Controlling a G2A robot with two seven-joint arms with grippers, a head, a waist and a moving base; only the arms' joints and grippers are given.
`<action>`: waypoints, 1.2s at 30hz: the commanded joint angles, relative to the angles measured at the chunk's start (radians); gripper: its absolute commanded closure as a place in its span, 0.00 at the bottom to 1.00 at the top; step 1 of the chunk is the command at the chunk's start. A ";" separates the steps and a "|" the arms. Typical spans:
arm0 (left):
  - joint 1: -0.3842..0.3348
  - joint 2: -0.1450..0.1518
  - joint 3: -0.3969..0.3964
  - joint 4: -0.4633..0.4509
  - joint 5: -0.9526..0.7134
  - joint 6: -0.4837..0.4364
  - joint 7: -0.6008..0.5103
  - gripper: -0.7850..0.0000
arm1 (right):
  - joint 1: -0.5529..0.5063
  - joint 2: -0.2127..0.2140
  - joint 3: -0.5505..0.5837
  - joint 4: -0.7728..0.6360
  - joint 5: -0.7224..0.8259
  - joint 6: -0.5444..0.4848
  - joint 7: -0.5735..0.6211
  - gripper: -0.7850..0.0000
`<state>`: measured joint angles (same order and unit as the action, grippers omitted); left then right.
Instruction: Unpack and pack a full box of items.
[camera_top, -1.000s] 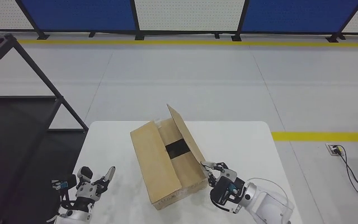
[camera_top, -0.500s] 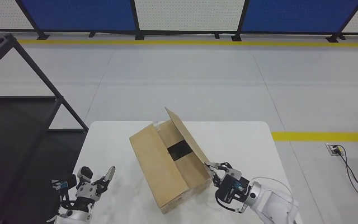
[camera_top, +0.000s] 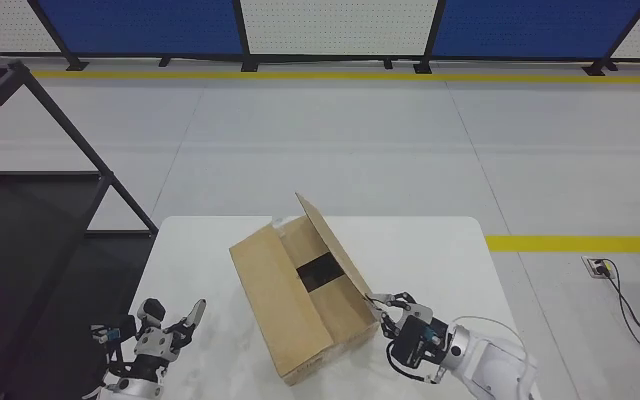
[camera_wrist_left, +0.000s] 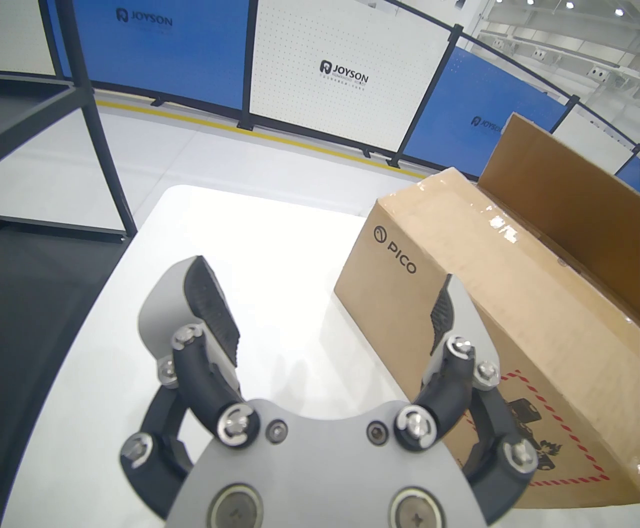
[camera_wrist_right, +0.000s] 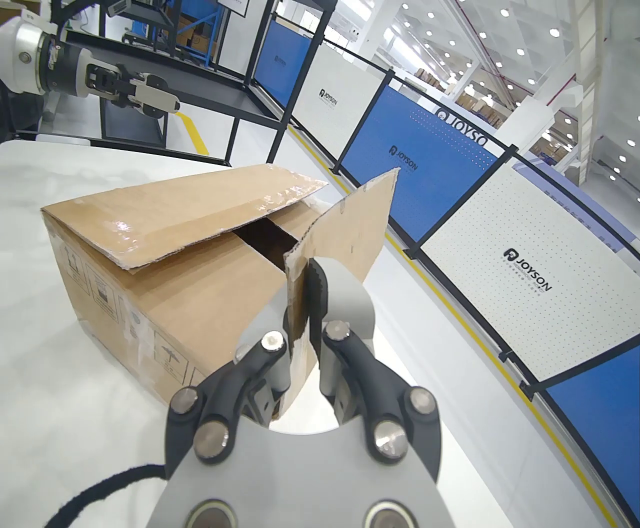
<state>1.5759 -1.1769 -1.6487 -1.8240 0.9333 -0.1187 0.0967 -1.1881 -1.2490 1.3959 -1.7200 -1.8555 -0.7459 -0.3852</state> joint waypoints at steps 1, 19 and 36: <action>0.004 0.000 -0.006 0.002 -0.004 -0.013 0.013 0.00 | 0.006 0.007 0.012 0.008 0.004 -0.043 -0.022 1.00; 0.033 0.007 -0.028 0.020 0.115 -0.181 0.075 0.00 | 0.149 0.120 -0.032 0.140 -0.014 -0.266 -0.241 1.00; 0.033 0.007 -0.028 0.020 0.115 -0.181 0.075 0.00 | 0.197 0.145 -0.041 0.152 0.028 -0.266 -0.196 1.00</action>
<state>1.6086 -1.1699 -1.6767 -1.8045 1.0481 -0.2996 0.1713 -0.9915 -1.1037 1.3546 -1.5676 -1.8279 -1.0123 -0.5813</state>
